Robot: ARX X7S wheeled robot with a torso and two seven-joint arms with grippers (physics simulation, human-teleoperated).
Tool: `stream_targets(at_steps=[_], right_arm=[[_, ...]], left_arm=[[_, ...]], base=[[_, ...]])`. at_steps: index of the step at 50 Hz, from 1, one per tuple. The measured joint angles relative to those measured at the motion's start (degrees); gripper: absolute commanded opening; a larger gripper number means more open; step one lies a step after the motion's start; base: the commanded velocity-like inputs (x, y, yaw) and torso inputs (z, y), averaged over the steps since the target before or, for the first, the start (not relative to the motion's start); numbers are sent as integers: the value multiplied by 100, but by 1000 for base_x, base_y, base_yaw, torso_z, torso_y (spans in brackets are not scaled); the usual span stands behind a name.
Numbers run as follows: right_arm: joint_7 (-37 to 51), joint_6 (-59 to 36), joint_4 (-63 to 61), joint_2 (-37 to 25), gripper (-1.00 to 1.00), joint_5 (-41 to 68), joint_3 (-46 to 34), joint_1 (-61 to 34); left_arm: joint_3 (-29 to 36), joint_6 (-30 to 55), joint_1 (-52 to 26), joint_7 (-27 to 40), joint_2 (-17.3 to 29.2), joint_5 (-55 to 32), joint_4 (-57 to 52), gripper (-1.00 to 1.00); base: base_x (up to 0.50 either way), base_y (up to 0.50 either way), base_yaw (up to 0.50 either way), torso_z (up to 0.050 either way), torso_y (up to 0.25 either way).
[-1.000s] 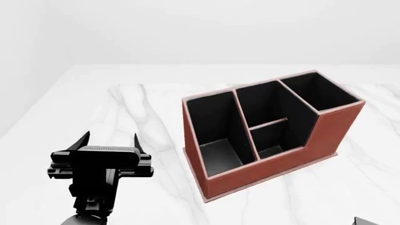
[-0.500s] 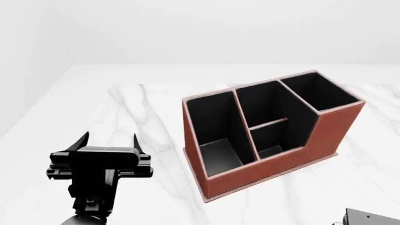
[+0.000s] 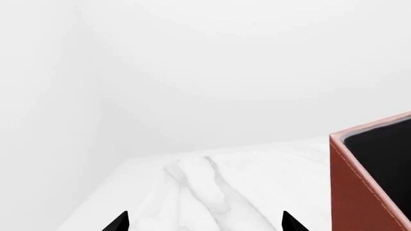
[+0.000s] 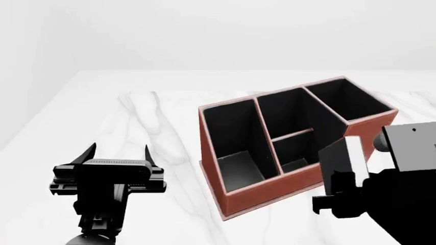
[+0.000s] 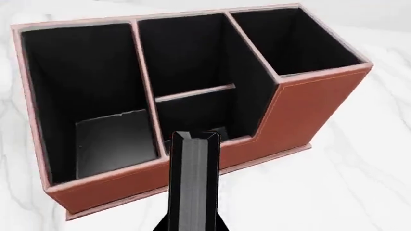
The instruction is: Pick up the book and place it in the left compartment of the caddy.
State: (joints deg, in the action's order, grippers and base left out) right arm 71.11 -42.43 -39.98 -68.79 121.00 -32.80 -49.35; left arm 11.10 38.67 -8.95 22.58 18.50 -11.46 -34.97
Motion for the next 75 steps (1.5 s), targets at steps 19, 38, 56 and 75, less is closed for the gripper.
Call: stream_targets(at_steps=[19,38,56,75], right_arm=[[-153,-1244,1617,1787,-100,716,-736,-2448],[-1344,-2610,4761,3521,-100,-157,-1728,-4316],[-2494,-3478,7102,4814,-100,-1036,-2611,-5590],[-2511,-3880,7615,5097,-100,-813,-2927,-5841]], left_arm=[[30,-46,-17,30,13,-25,74,100],[95,-35,-94,56,23,-41,134,100],[123,-15,-147,75,43,-79,142,100],[133,-92,-117,103,58,-110,200,100]], base=[[0,0,0,0,1],[0,0,0,0,1],[0,0,0,0,2],[0,0,0,1,1]])
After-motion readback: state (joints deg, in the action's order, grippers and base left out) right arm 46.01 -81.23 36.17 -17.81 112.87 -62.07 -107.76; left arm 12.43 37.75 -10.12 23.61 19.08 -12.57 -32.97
